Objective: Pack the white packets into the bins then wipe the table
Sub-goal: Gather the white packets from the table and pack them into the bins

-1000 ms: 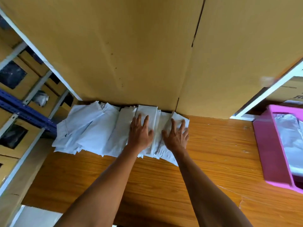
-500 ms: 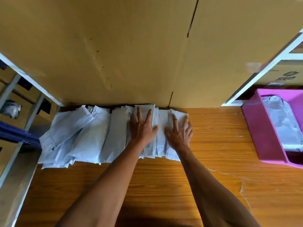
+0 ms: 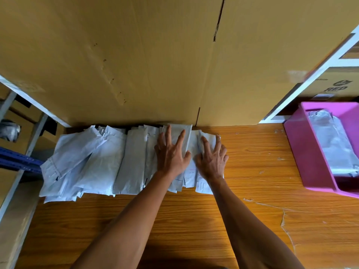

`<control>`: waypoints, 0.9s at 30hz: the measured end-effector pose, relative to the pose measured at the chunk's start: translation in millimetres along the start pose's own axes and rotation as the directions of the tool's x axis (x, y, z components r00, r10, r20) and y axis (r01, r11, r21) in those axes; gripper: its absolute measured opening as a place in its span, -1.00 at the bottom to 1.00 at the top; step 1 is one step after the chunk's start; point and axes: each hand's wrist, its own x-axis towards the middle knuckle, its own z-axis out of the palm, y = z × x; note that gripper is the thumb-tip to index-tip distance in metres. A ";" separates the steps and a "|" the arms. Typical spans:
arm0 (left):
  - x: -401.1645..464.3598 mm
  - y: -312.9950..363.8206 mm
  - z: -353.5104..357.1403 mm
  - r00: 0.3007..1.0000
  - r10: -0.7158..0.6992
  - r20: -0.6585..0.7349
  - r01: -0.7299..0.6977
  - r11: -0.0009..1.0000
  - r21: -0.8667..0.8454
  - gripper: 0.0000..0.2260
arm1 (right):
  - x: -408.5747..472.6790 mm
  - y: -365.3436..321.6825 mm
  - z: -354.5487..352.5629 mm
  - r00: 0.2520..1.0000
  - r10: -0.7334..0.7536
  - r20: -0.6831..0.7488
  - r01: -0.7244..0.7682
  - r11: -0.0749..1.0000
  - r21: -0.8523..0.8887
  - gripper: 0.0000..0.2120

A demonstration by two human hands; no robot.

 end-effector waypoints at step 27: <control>-25.1 1.4 -13.2 0.998 0.011 0.065 -0.018 0.994 0.108 -0.28 | -25.2 0.1 -9.9 0.982 -0.185 0.039 0.186 0.983 -0.008 -0.32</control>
